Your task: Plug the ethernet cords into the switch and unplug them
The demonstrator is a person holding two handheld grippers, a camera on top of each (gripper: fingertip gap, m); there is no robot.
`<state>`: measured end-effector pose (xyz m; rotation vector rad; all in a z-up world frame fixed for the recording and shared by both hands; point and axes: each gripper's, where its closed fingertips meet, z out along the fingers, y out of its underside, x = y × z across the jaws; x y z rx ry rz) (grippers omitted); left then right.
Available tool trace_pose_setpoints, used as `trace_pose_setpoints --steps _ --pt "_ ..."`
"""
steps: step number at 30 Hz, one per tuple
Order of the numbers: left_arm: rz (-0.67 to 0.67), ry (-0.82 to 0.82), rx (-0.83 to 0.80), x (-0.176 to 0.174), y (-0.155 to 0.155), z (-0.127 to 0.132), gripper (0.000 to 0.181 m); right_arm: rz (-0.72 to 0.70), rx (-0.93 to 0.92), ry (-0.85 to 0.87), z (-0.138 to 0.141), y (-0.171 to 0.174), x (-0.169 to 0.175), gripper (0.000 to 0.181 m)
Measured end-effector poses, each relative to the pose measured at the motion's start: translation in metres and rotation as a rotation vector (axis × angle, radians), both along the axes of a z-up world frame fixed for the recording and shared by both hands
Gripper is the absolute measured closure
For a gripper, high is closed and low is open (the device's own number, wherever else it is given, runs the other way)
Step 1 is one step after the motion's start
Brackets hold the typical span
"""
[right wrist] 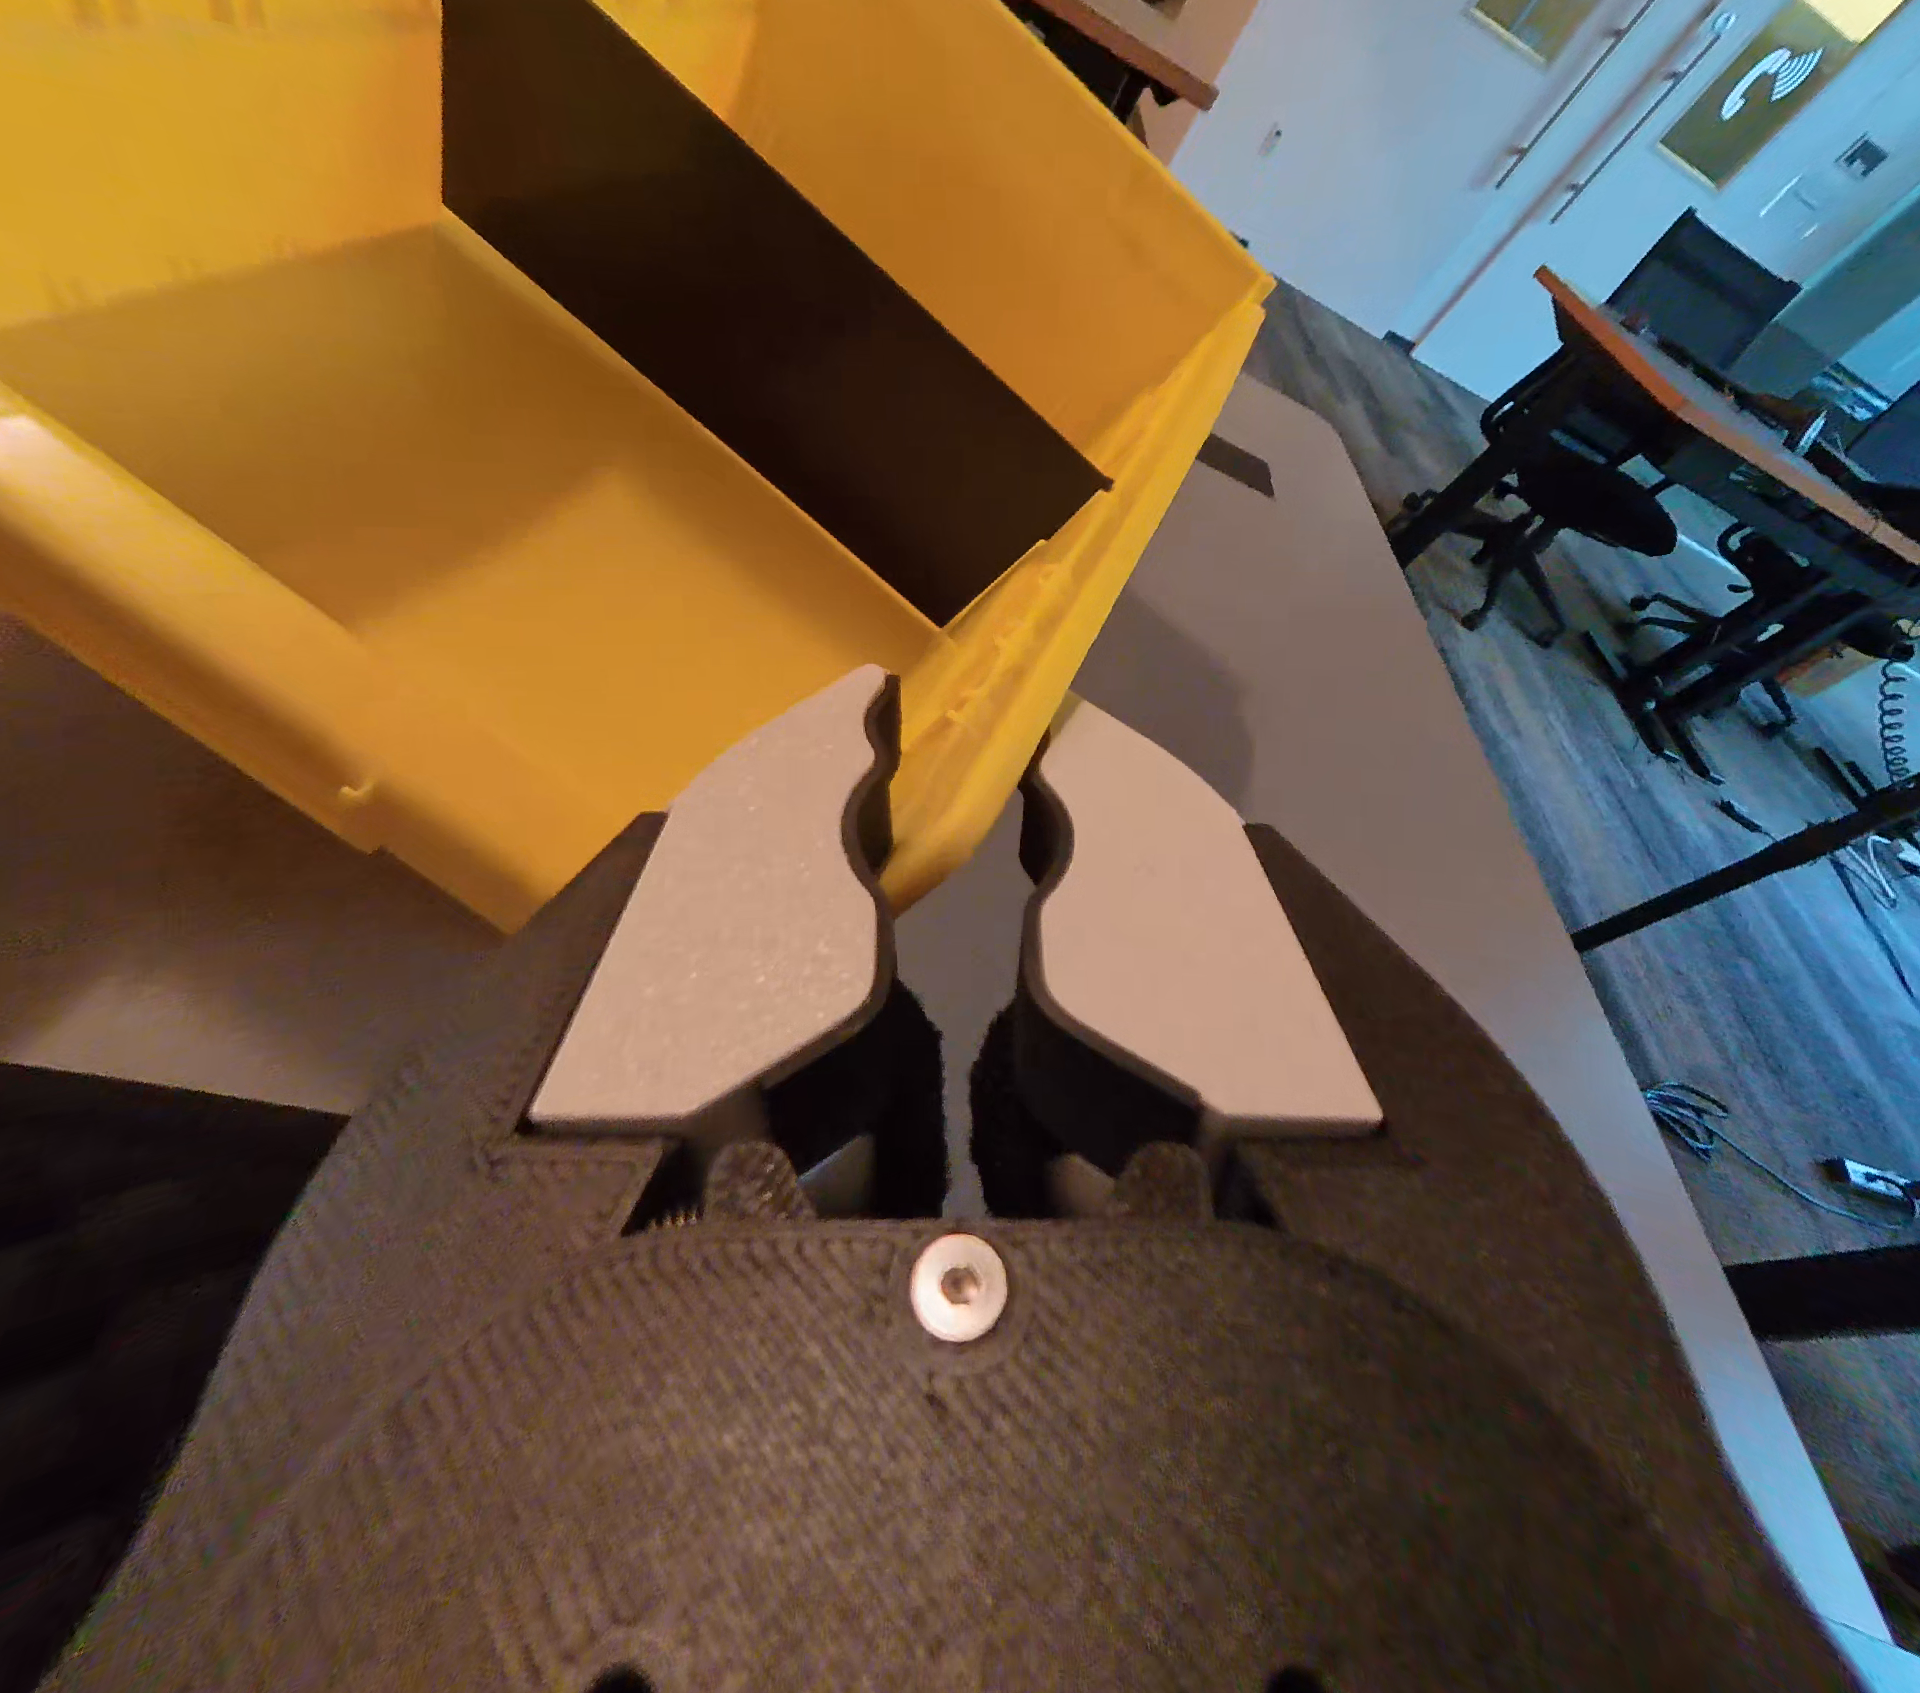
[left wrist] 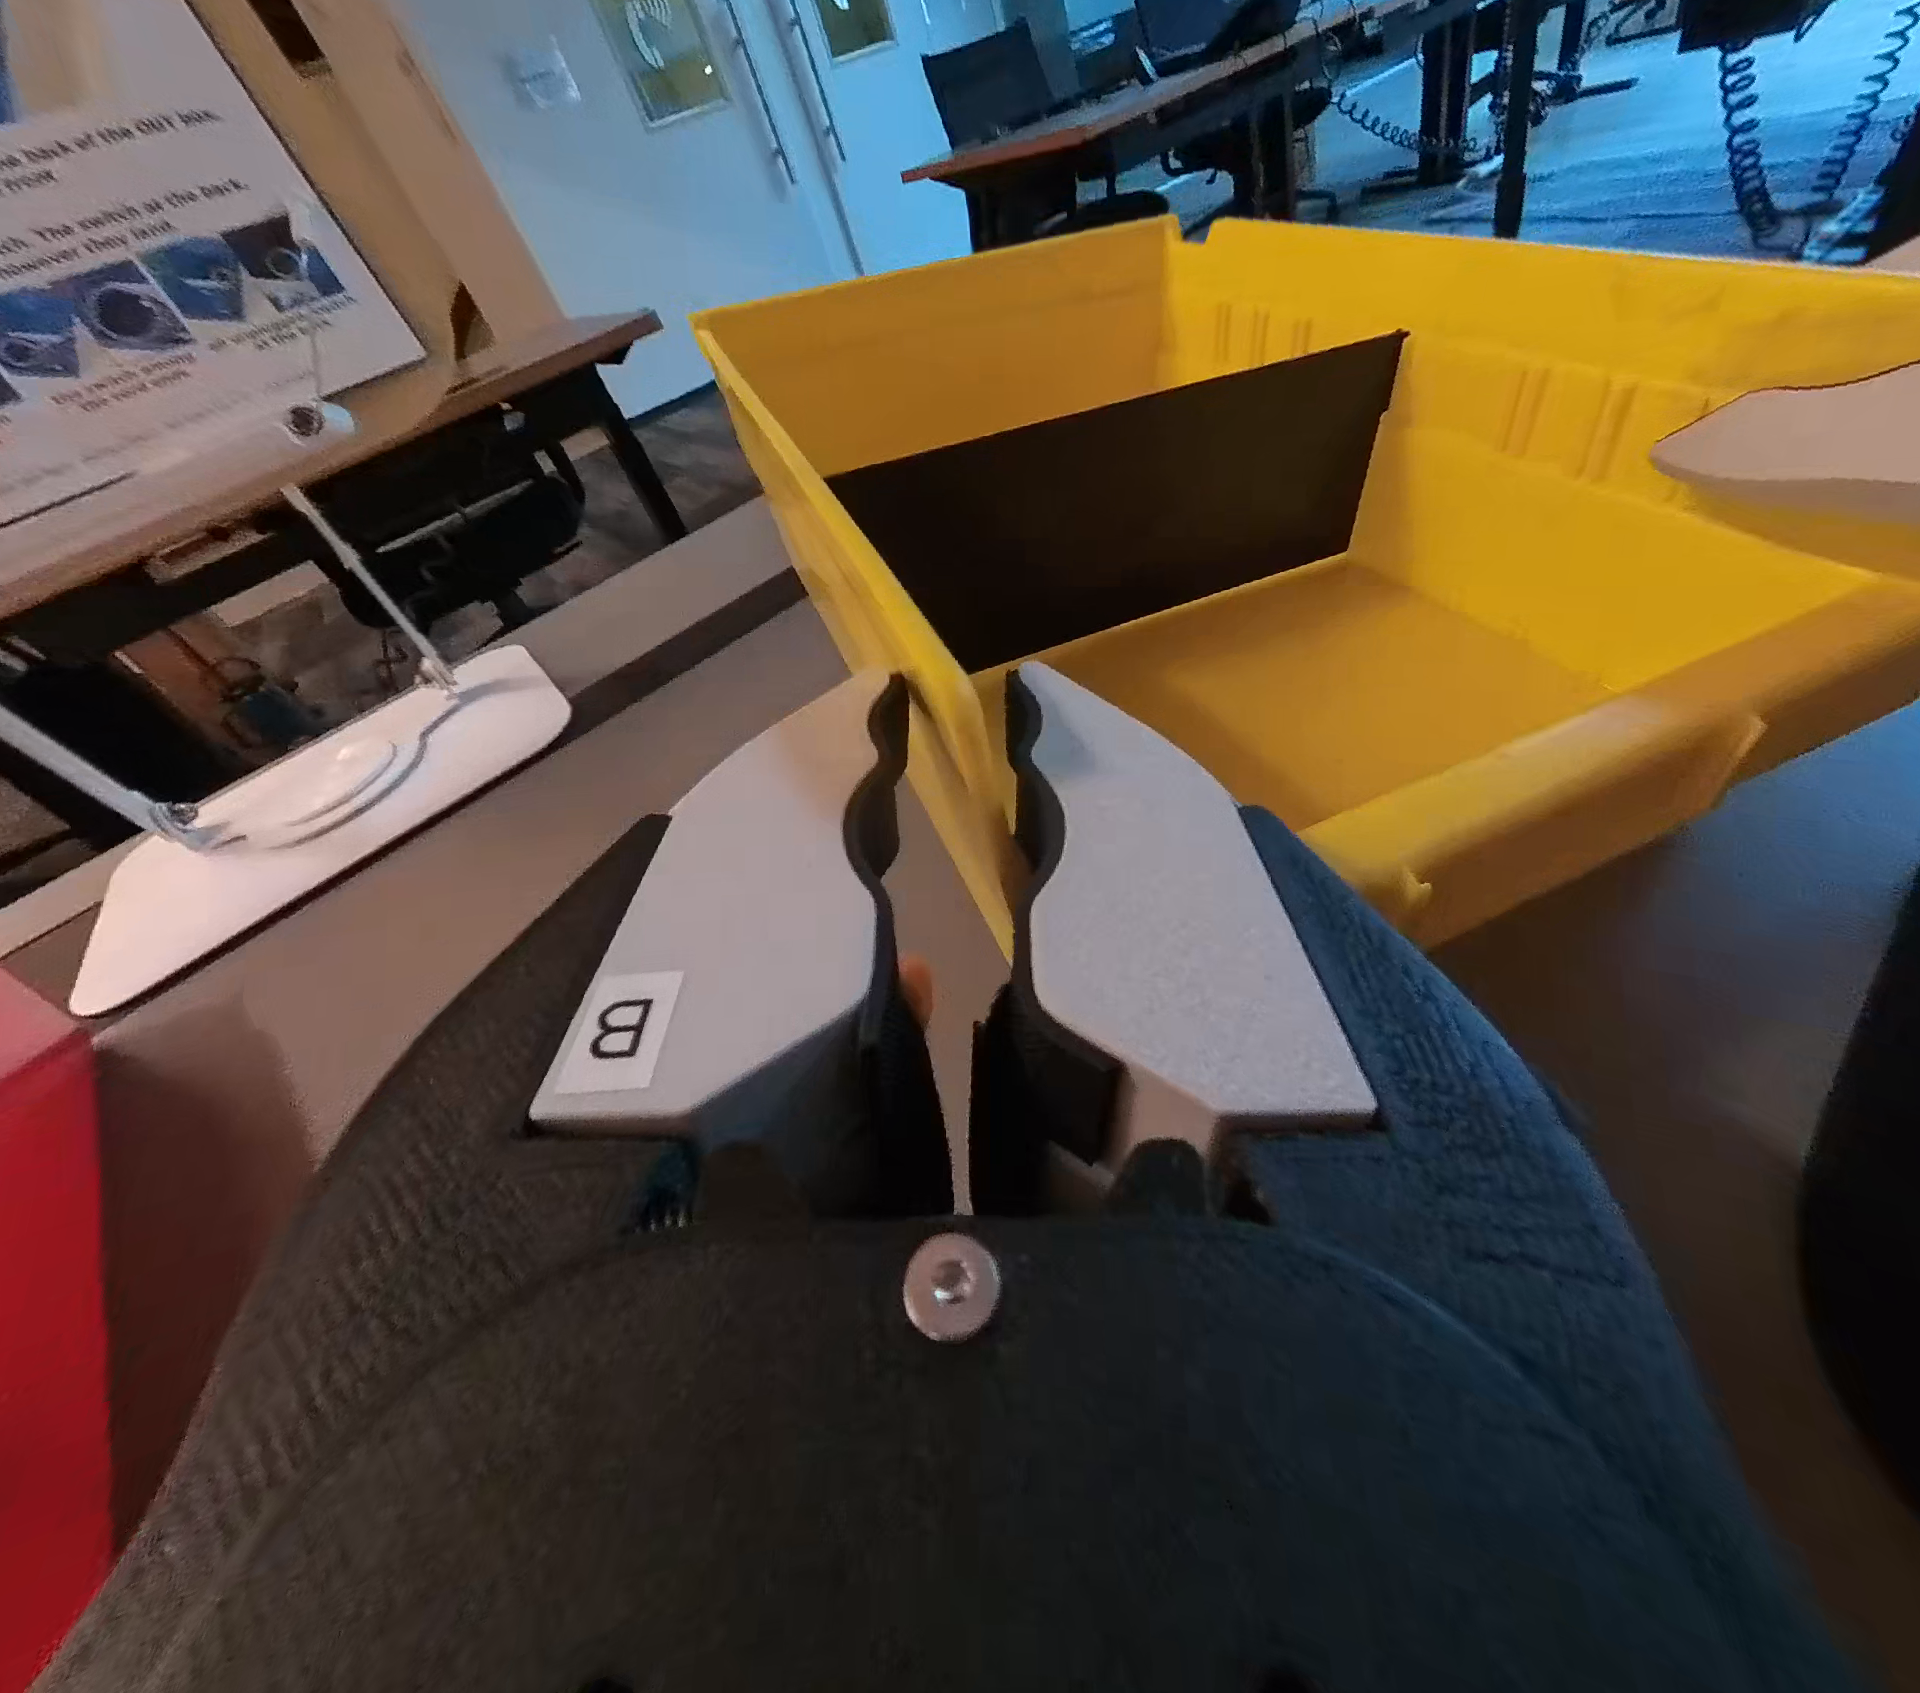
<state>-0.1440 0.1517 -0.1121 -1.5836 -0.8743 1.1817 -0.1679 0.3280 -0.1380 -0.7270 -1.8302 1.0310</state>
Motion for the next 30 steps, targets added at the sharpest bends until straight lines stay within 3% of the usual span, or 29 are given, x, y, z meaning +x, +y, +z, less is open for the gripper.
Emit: trace_pose_setpoints --steps 7,9,10,13,16,19,22,25,27,30 --pt "-0.085 -0.055 -0.051 -0.001 0.01 -0.021 0.154 0.028 -0.046 -0.041 -0.007 0.007 -0.002 0.161" --pt "-0.145 -0.092 -0.091 0.003 0.016 -0.027 0.143 0.065 -0.078 -0.026 -0.003 0.008 -0.002 0.154" --pt "-0.159 -0.102 -0.071 0.006 0.018 -0.025 0.127 0.089 -0.116 0.011 0.003 0.008 -0.001 0.143" --pt "-0.212 -0.042 -0.017 0.021 0.016 0.001 0.101 0.122 -0.227 0.114 0.026 0.015 0.005 0.122" --pt "-0.229 -0.015 -0.052 0.053 -0.001 0.025 0.098 0.154 -0.213 0.22 0.045 0.02 0.018 0.105" --pt "-0.171 0.05 -0.13 0.093 -0.043 0.045 0.098 0.187 -0.148 0.347 0.062 0.019 0.037 0.103" --pt "-0.033 0.024 -0.264 0.127 -0.116 0.044 0.103 0.272 -0.062 0.422 0.069 0.003 0.059 0.108" --pt "0.085 -0.222 -0.436 0.152 -0.204 0.006 0.104 0.423 0.007 0.37 0.061 -0.028 0.078 0.109" --pt "0.138 -0.398 -0.509 0.163 -0.251 -0.022 0.104 0.573 0.072 0.246 0.039 -0.053 0.089 0.109" --pt "0.174 -0.473 -0.558 0.154 -0.292 -0.046 0.105 0.621 0.201 0.057 0.006 -0.073 0.086 0.116"
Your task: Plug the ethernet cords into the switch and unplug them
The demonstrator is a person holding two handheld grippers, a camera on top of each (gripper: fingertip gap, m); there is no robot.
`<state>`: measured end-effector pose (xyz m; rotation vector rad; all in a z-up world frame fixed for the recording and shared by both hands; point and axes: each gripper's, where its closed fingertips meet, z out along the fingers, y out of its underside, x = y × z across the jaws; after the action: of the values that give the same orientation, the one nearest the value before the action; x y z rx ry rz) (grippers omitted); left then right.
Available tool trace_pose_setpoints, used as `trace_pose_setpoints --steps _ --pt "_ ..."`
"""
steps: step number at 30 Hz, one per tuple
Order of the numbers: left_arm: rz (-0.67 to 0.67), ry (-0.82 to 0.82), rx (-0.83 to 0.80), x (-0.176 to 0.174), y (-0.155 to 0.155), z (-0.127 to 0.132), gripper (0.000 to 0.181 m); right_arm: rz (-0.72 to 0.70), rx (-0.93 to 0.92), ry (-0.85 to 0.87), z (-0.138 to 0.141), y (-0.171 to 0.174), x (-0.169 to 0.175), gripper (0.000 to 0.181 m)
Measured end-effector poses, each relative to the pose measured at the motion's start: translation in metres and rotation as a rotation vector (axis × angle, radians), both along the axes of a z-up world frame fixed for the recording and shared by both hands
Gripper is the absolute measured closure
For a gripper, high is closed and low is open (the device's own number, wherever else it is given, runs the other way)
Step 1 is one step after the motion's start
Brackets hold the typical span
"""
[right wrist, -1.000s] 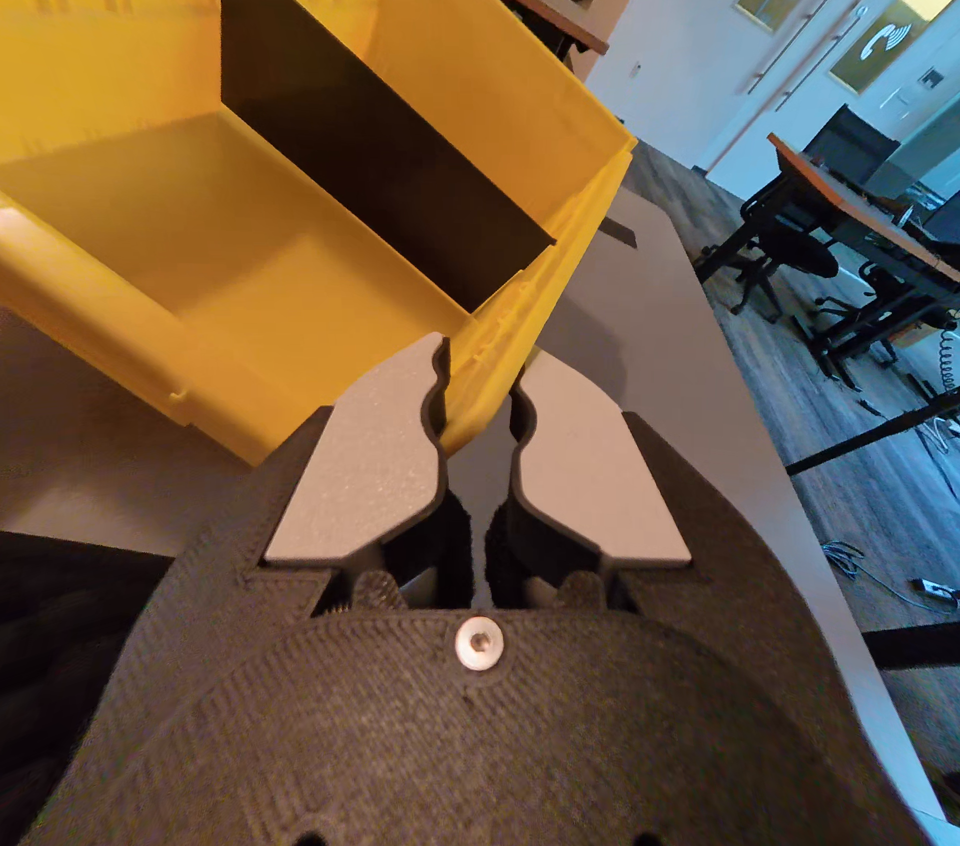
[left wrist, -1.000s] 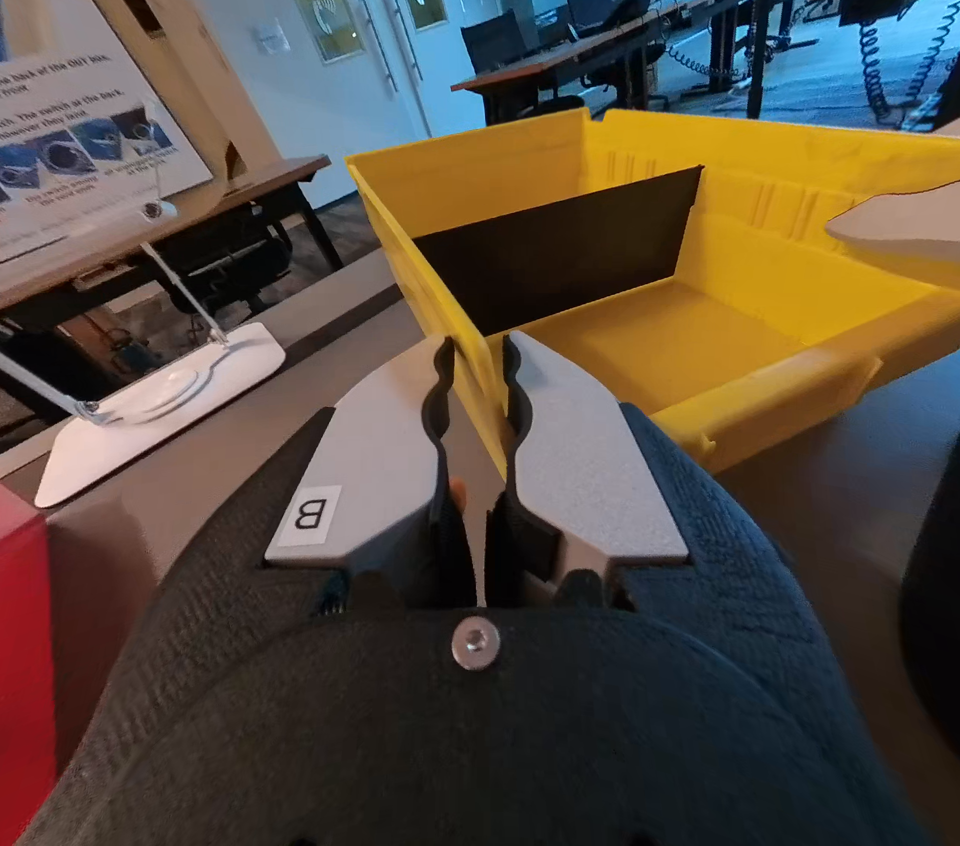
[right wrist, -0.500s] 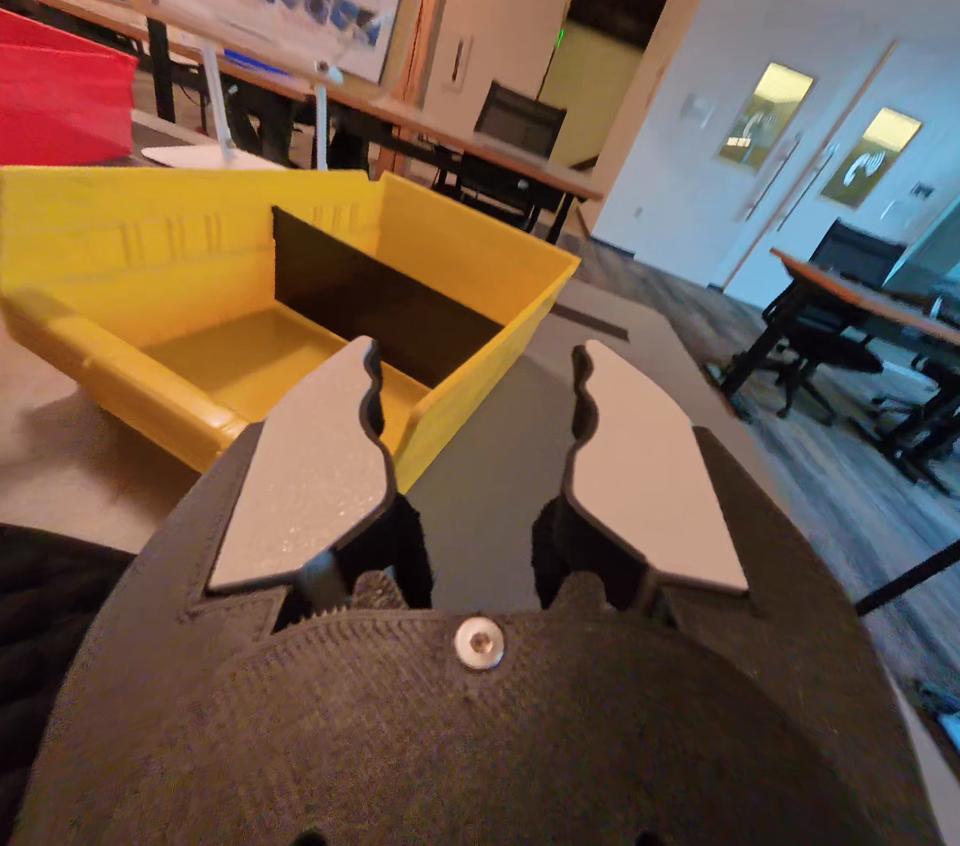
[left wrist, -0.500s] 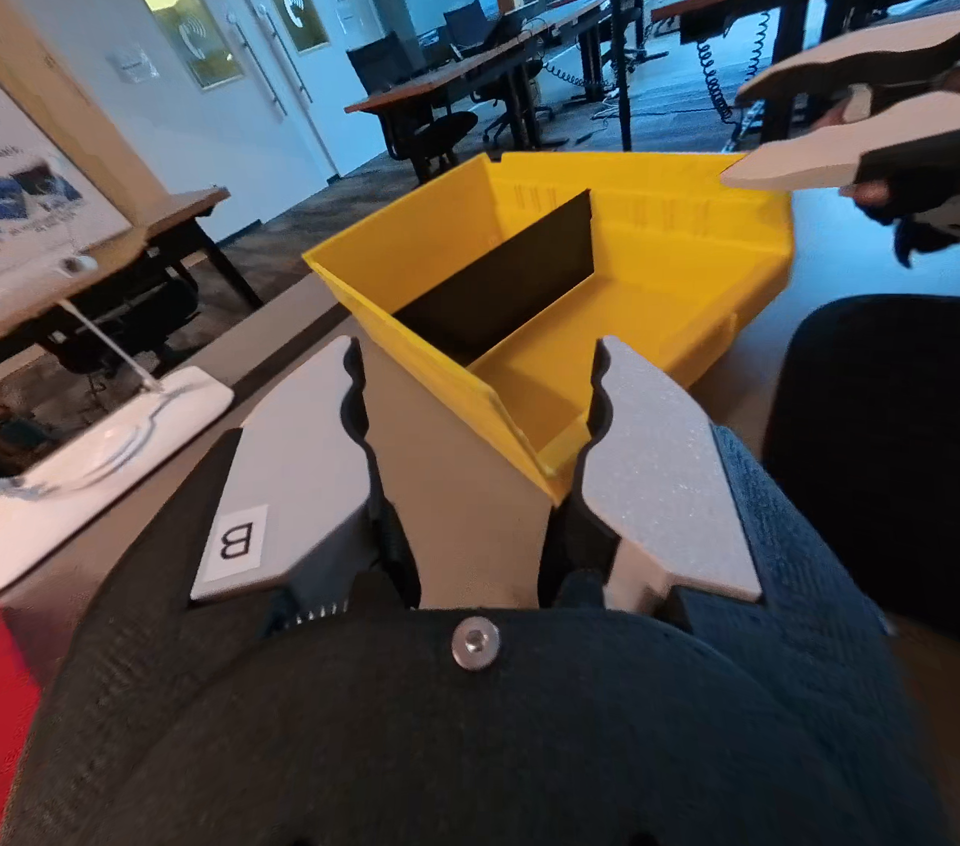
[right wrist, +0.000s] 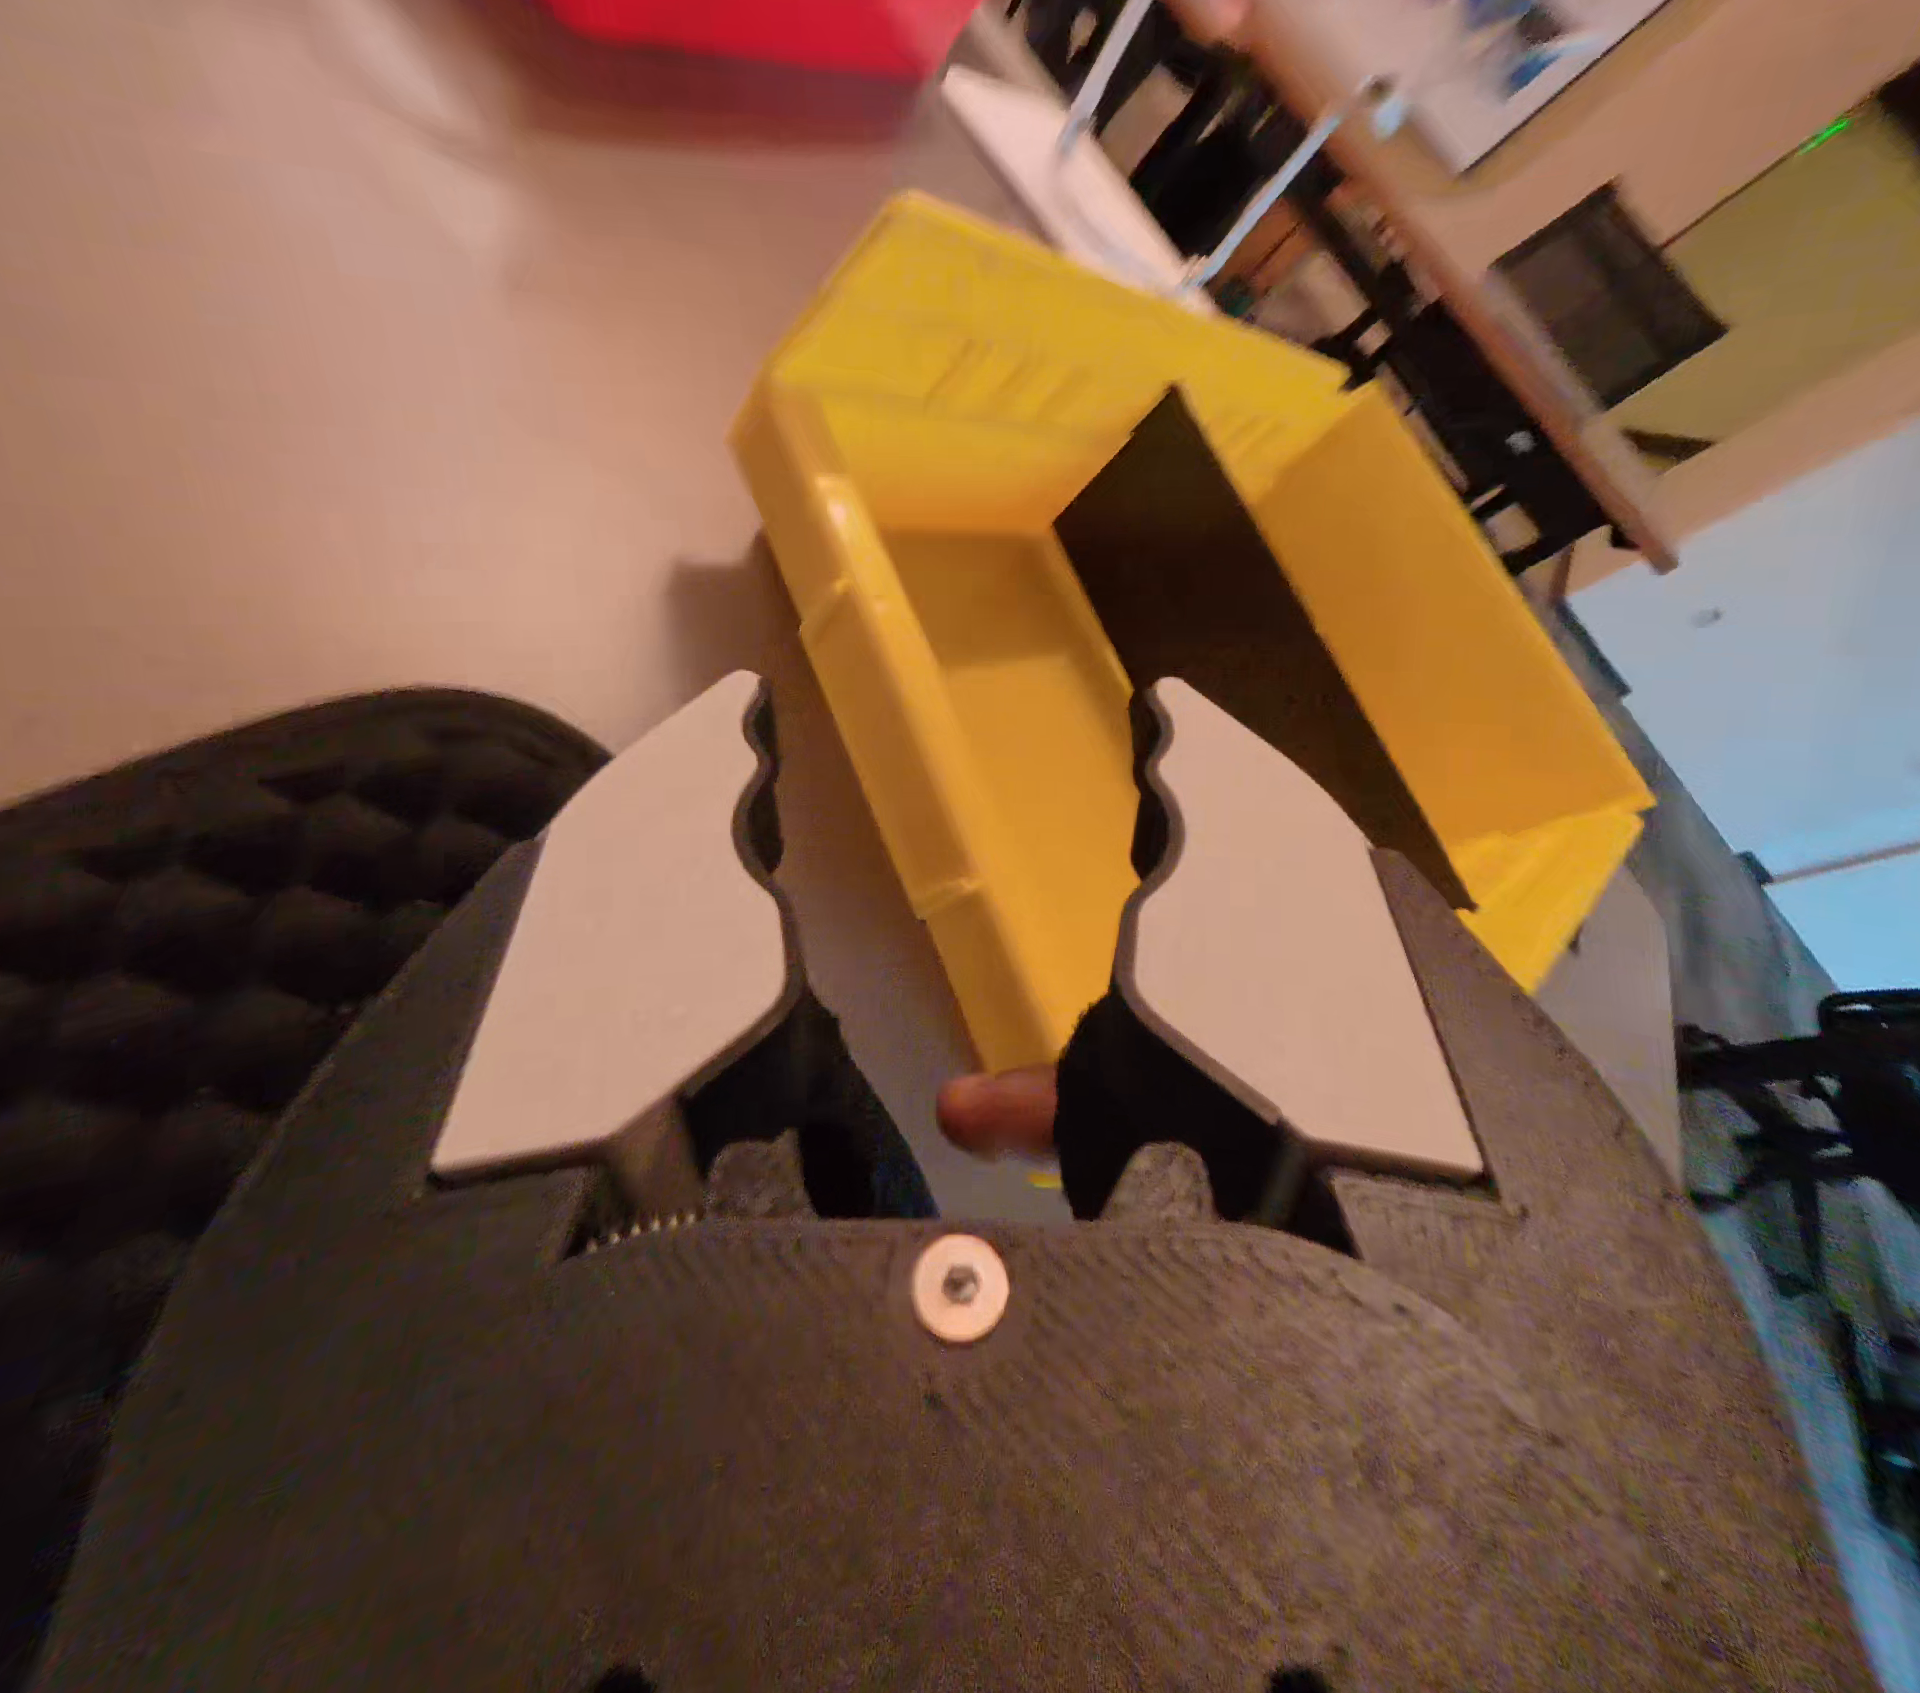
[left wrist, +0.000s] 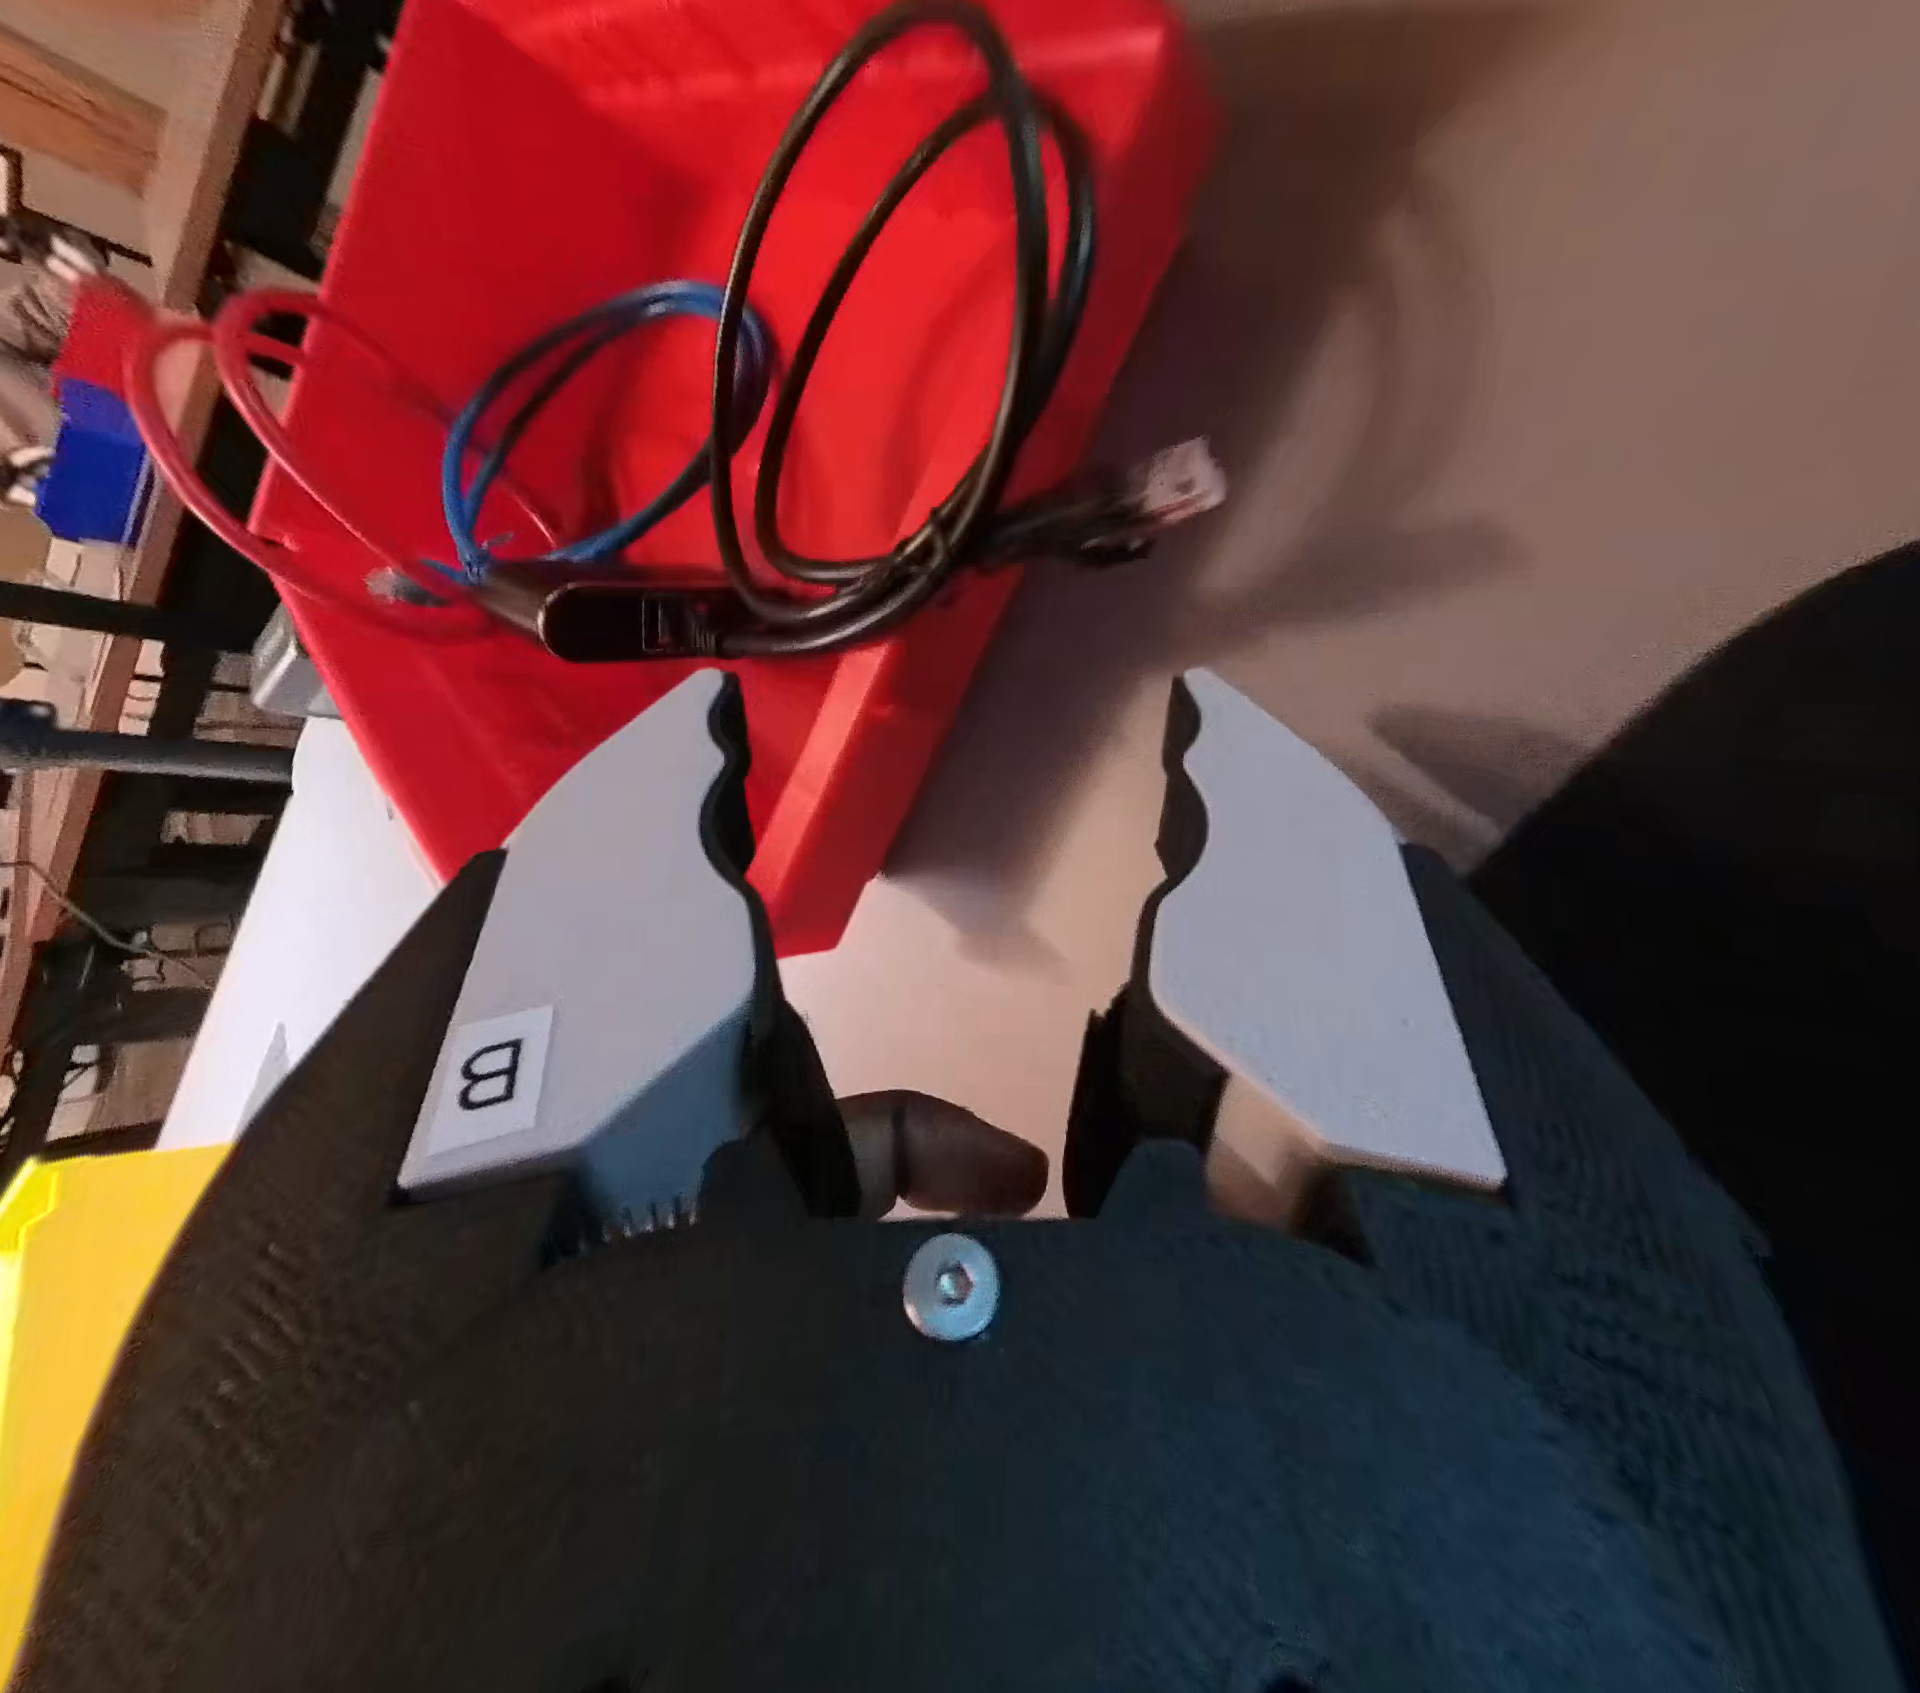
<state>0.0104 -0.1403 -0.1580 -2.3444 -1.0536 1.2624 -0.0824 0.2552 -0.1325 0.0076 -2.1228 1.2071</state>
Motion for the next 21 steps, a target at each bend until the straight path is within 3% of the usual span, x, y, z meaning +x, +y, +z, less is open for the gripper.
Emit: trace_pose_setpoints --steps 6,8,10,21 --pt "0.037 -0.136 -0.091 -0.023 -0.037 -0.037 0.12 -0.041 0.446 -0.006 -0.054 -0.005 -0.028 0.121" --pt "0.074 -0.162 -0.166 -0.024 -0.054 -0.041 0.143 -0.092 0.56 -0.001 -0.066 0.0 -0.039 0.133" --pt "0.072 -0.178 -0.177 -0.022 -0.062 -0.041 0.144 -0.142 0.647 0.028 -0.07 0.01 -0.05 0.149" --pt "0.122 -0.213 -0.248 0.048 -0.113 -0.04 0.146 -0.273 0.704 0.005 -0.071 0.084 -0.075 0.147"
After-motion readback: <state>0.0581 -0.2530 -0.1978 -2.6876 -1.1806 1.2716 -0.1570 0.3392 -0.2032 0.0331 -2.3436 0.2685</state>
